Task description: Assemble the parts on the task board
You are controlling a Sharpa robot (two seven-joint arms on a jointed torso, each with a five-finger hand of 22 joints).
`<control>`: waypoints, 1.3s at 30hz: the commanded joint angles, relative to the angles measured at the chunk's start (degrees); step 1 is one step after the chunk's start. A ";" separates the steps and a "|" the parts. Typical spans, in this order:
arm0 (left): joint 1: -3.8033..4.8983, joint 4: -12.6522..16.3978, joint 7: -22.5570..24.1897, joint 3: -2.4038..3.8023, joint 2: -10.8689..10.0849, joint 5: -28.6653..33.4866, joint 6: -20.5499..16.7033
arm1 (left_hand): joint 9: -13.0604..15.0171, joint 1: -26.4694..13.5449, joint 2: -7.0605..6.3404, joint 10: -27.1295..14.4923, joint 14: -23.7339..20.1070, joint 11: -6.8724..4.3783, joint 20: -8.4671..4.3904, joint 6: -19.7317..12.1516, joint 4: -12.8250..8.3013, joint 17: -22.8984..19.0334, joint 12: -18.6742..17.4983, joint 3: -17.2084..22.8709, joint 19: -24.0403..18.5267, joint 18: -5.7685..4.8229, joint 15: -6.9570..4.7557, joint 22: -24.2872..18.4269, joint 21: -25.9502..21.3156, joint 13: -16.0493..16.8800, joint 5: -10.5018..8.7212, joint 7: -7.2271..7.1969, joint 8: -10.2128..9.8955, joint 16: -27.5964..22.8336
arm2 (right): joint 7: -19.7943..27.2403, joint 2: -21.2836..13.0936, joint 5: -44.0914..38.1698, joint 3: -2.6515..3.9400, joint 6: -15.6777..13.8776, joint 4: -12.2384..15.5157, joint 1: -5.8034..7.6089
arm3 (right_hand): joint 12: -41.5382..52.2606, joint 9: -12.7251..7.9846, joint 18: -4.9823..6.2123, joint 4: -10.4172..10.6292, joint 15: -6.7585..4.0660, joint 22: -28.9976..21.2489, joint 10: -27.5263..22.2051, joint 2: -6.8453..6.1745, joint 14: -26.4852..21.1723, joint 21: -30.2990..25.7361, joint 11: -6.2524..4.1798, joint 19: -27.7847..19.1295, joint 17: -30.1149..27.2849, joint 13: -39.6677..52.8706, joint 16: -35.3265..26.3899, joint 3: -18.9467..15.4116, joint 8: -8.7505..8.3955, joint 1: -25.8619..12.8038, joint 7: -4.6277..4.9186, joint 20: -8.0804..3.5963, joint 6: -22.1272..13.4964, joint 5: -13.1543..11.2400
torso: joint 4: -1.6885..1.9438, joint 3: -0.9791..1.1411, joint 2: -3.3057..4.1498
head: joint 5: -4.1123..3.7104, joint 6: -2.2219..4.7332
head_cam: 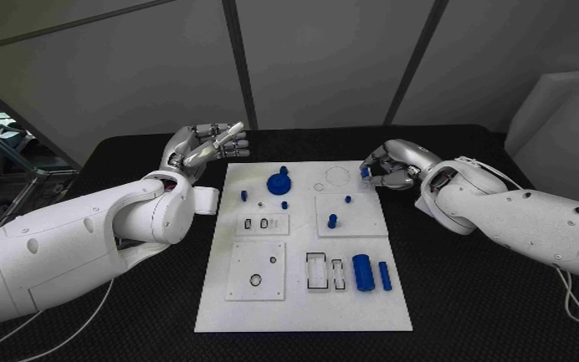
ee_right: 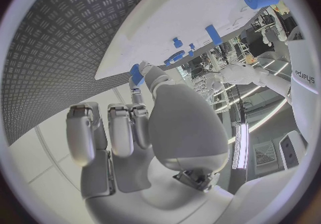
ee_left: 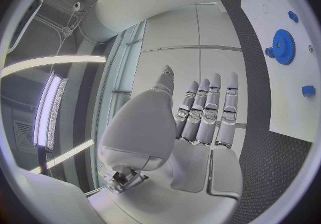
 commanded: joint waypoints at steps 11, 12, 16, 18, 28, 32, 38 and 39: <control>0.07 -0.50 -0.11 0.03 0.16 -0.30 0.61 | 0.01 0.03 0.46 0.36 0.25 0.14 -0.19 0.36 -0.46 0.07 -0.19 0.02 -0.40 3.19 0.06 0.10 0.29 0.01 -0.19 0.23 -0.32 -0.23 | -10.09 2.39 1.02 0.28 -1.78 12.56 0.35 | -0.28 1.26 -0.86 0.11 0.19 15.05 5.22 1.25 5.58 0.19 0.40 6.14 13.43 14.15 0.22 1.10 -0.59 -0.21 -0.31 0.12 -0.32 -1.19 | 0.30 -0.17 -0.39 | 0.81 -0.44; 0.07 -0.55 -0.12 0.02 0.20 -0.30 0.62 | 0.01 0.03 0.46 0.36 0.25 0.14 -0.19 0.36 -0.46 0.07 -0.19 0.02 -0.40 3.19 0.06 0.10 0.29 0.01 -0.19 0.23 -0.32 -0.23 | -10.67 3.18 0.48 0.28 -1.69 12.79 0.35 | -0.35 1.28 -0.86 0.06 0.19 15.05 5.16 1.26 5.58 0.19 0.39 6.14 13.40 14.07 0.21 1.17 -0.58 -0.25 -0.33 0.14 -0.27 -1.37 | 0.31 -0.19 -0.44 | 1.14 -0.62; 0.08 -0.81 -0.25 0.00 0.53 -0.29 0.76 | 0.01 0.06 0.49 0.35 0.25 0.14 -0.19 0.35 -0.49 0.07 -0.21 0.03 -0.42 3.19 0.07 0.10 0.30 0.01 -0.18 0.23 -0.34 -0.25 | -12.89 7.44 -2.29 0.24 -1.16 13.06 0.30 | -0.50 1.33 -0.86 0.07 0.20 15.05 5.03 1.17 5.56 0.19 0.39 6.14 13.33 13.92 0.18 1.22 -0.60 -0.62 -0.34 0.18 -0.22 -2.01 | 0.52 -0.24 -0.49 | 1.44 -0.78; 0.08 -0.87 -0.29 -0.01 0.68 -0.29 0.78 | 0.00 0.09 0.52 0.34 0.25 0.15 -0.19 0.34 -0.54 0.08 -0.24 0.04 -0.43 3.19 0.07 0.10 0.31 0.00 -0.18 0.24 -0.37 -0.27 | -13.60 9.26 -3.35 0.19 -0.79 12.84 0.19 | -0.57 1.33 -0.86 0.08 0.20 15.05 4.98 1.18 5.55 0.19 0.39 6.14 13.30 13.85 0.16 1.23 -0.60 -0.64 -0.34 0.19 -0.21 -2.05 | 0.55 -0.24 -0.53 | 1.43 -0.89; 0.09 -0.91 -0.46 -0.04 1.03 -0.29 0.83 | 0.00 0.09 0.52 0.34 0.25 0.15 -0.19 0.34 -0.54 0.08 -0.24 0.04 -0.43 3.19 0.07 0.10 0.31 0.00 -0.18 0.24 -0.37 -0.27 | -17.02 15.33 -6.70 -0.62 1.02 10.69 -0.99 | -0.75 1.36 -0.86 -0.04 0.20 15.05 4.82 1.01 5.52 0.19 0.38 6.14 13.15 13.66 0.10 1.26 -0.63 -0.76 -0.35 0.20 -0.22 -2.14 | 0.47 -0.20 -0.53 | 1.85 -1.09; 0.09 -0.94 -0.67 -0.05 1.18 -0.29 0.86 | -0.02 0.15 0.54 0.29 0.27 0.18 -0.18 0.28 -0.64 0.10 -0.32 0.04 -0.47 3.19 0.08 0.11 0.32 -0.02 -0.19 0.30 -0.46 -0.31 | -17.74 16.82 -8.19 -1.01 1.52 9.98 -1.91 | -0.93 1.34 -0.86 -0.04 0.24 15.05 4.67 0.77 5.53 0.19 0.44 6.14 13.18 13.47 0.11 1.22 -0.80 -1.19 -0.26 0.24 -0.44 -2.78 | 0.41 -0.21 -0.54 | 2.14 -0.84; 0.09 -1.06 -0.82 -0.05 1.31 -0.29 0.79 | -0.03 0.17 0.54 0.27 0.28 0.19 -0.17 0.26 -0.67 0.11 -0.35 0.03 -0.51 3.18 0.08 0.10 0.32 -0.02 -0.19 0.32 -0.49 -0.33 | -18.50 18.23 -10.21 -1.22 2.94 9.47 -3.35 | -0.97 1.35 -0.86 -0.06 0.27 15.05 4.63 0.57 5.54 0.19 0.47 6.14 13.22 13.44 0.13 1.15 -0.87 -1.42 -0.24 0.26 -0.50 -3.00 | 0.41 -0.09 -0.47 | 2.66 -1.31; 0.10 -1.09 -0.83 -0.05 1.32 -0.29 0.79 | -0.03 0.18 0.54 0.26 0.28 0.20 -0.17 0.26 -0.69 0.11 -0.35 0.04 -0.52 3.18 0.09 0.10 0.31 -0.02 -0.19 0.32 -0.49 -0.33 | -18.58 18.42 -10.41 -1.24 3.24 9.35 -3.47 | -0.97 1.35 -0.86 -0.06 0.27 15.05 4.63 0.56 5.54 0.19 0.47 6.14 13.22 13.43 0.13 1.15 -0.87 -1.43 -0.24 0.26 -0.50 -3.00 | 0.43 -0.11 -0.48 | 2.74 -1.39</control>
